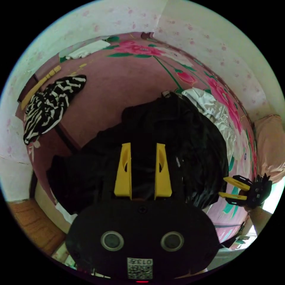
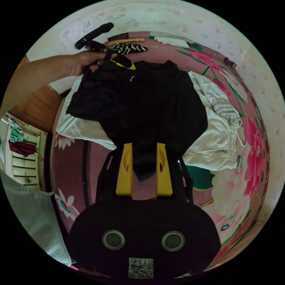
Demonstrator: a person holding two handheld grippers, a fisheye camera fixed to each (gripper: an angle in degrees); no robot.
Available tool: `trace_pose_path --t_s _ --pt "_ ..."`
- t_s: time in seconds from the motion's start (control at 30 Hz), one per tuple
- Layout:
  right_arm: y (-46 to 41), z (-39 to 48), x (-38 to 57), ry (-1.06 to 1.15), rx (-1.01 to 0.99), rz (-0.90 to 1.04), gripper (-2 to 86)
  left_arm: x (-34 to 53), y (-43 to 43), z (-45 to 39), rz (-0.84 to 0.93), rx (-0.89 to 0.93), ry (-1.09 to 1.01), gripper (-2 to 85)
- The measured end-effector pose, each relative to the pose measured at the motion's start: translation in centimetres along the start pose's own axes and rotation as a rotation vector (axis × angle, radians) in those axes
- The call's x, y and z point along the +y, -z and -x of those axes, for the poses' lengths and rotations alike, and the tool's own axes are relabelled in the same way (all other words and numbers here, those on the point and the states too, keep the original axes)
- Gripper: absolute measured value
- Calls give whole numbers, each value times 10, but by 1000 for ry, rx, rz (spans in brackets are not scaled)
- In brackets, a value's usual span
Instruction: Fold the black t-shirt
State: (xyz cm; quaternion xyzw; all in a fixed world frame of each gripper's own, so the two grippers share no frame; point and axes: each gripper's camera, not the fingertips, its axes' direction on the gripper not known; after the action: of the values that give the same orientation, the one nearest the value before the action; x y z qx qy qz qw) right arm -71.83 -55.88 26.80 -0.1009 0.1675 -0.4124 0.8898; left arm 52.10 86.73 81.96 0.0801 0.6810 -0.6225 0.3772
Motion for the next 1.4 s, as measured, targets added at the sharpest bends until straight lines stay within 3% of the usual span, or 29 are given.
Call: trace_pose_path --t_s 0.13,0.33,0.43,0.5,0.63,0.73,0.77,0.8,0.87,0.97,1.23,1.4 --pt "24 3 -10 -10 30 42 25 22 39 6 1 64 -7 25" --pt "177 -15 35 -147 -119 -309 12 102 205 -8 -343 194 -148 10" --pt "271 -17 80 -190 -103 -499 10 137 299 -26 -541 329 -214 8" --pt "330 -10 110 -237 -34 -607 9 154 359 -53 -641 380 -310 8" --pt "471 55 194 -216 229 -878 8 219 486 -144 -897 314 -563 7" --pt "537 117 257 -208 510 -874 7 270 542 -192 -1009 371 -660 7" --pt "563 137 287 -258 513 -897 7 293 560 -210 -1036 413 -696 7" --pt "577 151 305 -261 518 -931 7 306 569 -220 -1059 410 -715 7" --pt "625 221 372 -201 739 -1052 7 369 605 -256 -1204 376 -806 7" --pt "671 288 444 -233 962 -1098 7 427 639 -300 -1255 417 -891 7" --pt "746 441 615 -221 1333 -1120 8 550 683 -407 -1315 518 -1143 7" --pt "777 510 699 -249 1437 -1060 8 598 689 -464 -1320 584 -1304 7"
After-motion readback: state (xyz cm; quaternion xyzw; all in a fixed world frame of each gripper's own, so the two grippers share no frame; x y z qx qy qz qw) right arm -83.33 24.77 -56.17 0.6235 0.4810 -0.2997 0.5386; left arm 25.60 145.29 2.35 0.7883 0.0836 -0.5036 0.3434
